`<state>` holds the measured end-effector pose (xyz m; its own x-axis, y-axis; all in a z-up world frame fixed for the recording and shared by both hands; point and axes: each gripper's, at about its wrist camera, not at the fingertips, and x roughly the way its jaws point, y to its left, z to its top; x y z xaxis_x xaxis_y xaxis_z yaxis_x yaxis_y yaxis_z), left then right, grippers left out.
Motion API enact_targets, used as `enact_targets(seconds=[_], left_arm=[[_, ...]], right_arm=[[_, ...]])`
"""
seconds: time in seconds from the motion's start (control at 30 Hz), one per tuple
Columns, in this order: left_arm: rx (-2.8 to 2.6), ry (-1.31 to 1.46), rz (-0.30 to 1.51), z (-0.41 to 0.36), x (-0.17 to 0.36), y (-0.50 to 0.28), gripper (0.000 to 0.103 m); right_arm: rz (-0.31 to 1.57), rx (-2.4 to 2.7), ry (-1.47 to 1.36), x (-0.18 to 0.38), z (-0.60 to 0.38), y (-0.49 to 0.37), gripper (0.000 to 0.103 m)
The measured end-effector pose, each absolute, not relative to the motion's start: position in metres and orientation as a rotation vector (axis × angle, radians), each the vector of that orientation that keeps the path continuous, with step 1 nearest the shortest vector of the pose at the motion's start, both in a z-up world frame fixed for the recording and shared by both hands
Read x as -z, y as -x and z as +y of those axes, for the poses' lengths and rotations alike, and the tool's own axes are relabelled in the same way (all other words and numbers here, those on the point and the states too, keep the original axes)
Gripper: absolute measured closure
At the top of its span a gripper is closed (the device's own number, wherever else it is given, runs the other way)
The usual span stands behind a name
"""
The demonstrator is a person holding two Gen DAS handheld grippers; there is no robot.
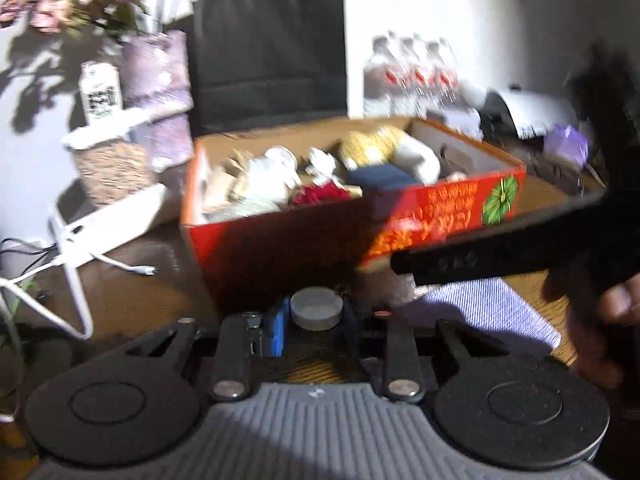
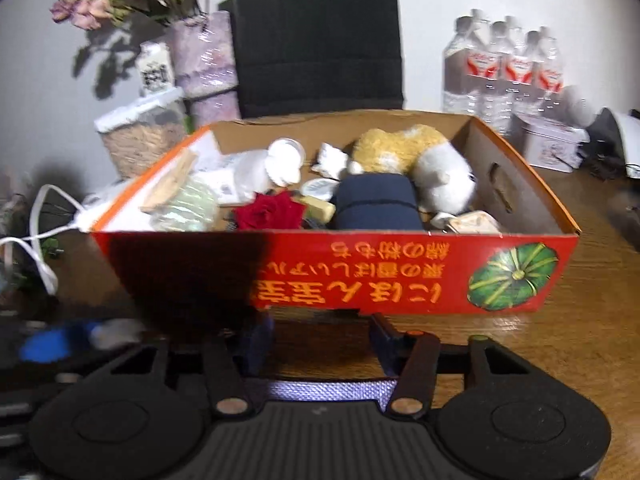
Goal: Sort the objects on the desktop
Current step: 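Grasp a round grey cap with the left tool while the right tool grasps the orange piece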
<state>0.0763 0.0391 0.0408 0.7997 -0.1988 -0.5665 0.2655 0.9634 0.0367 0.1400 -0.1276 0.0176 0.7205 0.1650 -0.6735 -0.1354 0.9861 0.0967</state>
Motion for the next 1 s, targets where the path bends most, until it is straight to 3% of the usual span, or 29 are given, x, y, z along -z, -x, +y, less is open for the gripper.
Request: enact_targets(seconds=[0.03, 0.07, 0.13, 0.23, 0.4, 0.53, 0.6, 0.8, 0.9, 1.0], left_arm=[[0.248, -0.097, 0.584, 0.042, -0.043, -0.073, 0.074], [0.247, -0.082, 0.578, 0.045, -0.044, -0.070, 0.074], [0.240, -0.069, 0.584, 0.046, -0.043, -0.069, 0.074], [0.235, -0.052, 0.609, 0.049, -0.039, -0.069, 0.074], [0.240, -0.038, 0.612, 0.048, -0.038, -0.066, 0.074], [0.247, -0.046, 0.604, 0.045, -0.037, -0.062, 0.074], [0.244, -0.045, 0.601, 0.044, -0.037, -0.065, 0.074], [0.242, -0.020, 0.605, 0.048, -0.037, -0.079, 0.074], [0.242, 0.000, 0.609, 0.052, -0.034, -0.080, 0.074], [0.245, 0.017, 0.610, 0.055, -0.034, -0.081, 0.074]], right_arm=[[0.755, -0.152, -0.041, -0.015, -0.126, -0.140, 0.071], [0.743, -0.136, -0.034, -0.012, -0.124, -0.139, 0.074], [0.724, -0.106, -0.014, -0.010, -0.123, -0.138, 0.089], [0.708, -0.101, -0.031, -0.008, -0.128, -0.138, 0.097], [0.683, -0.115, -0.047, -0.008, -0.139, -0.129, 0.098], [0.673, -0.180, -0.045, -0.008, -0.143, -0.116, 0.083], [0.659, -0.203, -0.032, -0.007, -0.140, -0.114, 0.080], [0.655, -0.210, 0.022, -0.006, -0.130, -0.122, 0.081], [0.655, -0.213, 0.028, -0.006, -0.131, -0.122, 0.088], [0.656, -0.211, 0.030, -0.008, -0.135, -0.118, 0.087]])
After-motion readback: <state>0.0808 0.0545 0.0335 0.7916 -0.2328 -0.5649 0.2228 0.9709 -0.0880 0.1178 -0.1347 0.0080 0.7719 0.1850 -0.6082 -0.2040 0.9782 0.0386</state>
